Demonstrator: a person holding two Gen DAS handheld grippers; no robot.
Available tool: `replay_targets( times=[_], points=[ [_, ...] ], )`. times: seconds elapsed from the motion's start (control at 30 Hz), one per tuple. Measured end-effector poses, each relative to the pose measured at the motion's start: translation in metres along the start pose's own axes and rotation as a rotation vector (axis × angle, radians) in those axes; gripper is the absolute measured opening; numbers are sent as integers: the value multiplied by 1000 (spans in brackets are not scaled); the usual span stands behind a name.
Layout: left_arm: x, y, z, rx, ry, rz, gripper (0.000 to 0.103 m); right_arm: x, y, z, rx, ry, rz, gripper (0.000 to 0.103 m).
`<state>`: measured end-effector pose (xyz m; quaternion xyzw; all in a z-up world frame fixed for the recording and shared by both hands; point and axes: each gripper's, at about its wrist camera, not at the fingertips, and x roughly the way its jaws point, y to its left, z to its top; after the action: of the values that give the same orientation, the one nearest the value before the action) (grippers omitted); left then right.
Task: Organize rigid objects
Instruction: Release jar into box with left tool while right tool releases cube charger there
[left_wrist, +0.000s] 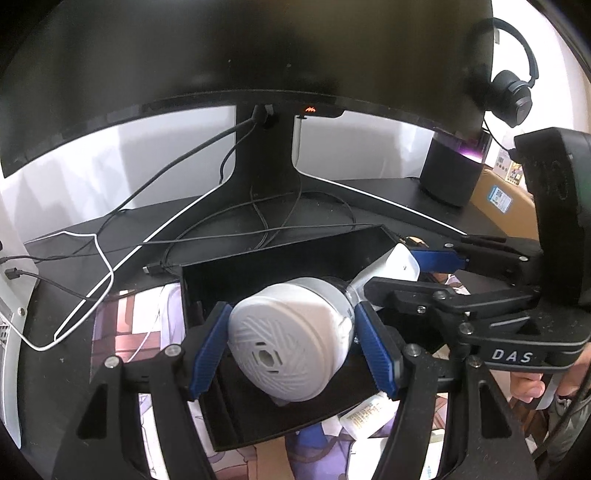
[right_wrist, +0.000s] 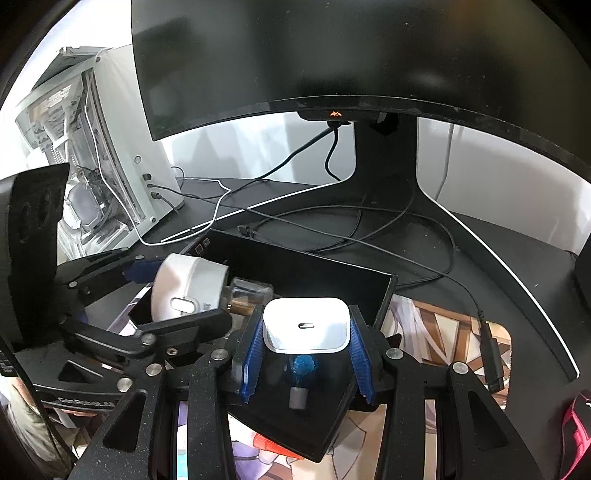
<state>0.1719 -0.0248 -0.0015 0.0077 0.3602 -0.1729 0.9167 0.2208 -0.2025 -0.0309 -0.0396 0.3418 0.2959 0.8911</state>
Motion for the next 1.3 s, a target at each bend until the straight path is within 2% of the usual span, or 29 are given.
replay_targets(
  times=[0.43, 0.73, 1.07, 1.13, 1.27, 1.3],
  points=[
    [6, 0, -3, 9, 21, -2, 68, -1, -1, -1, 0, -2, 5, 42],
    [-4, 4, -4, 1, -3, -1, 68, -10, -2, 0, 16, -7, 4, 42],
    [-45, -4, -6, 4, -66, -21, 70, -53, 2, -5, 15, -69, 10, 43],
    [-56, -8, -7, 6, -90, 12, 78, -66, 3, -8, 15, -88, 10, 46],
    [-78, -13, -16, 5, -158, 61, 101, -93, 2, -17, 26, -126, 6, 63],
    [-84, -14, -18, -3, -170, 70, 103, -98, 2, -19, 29, -131, 6, 66]
  ],
)
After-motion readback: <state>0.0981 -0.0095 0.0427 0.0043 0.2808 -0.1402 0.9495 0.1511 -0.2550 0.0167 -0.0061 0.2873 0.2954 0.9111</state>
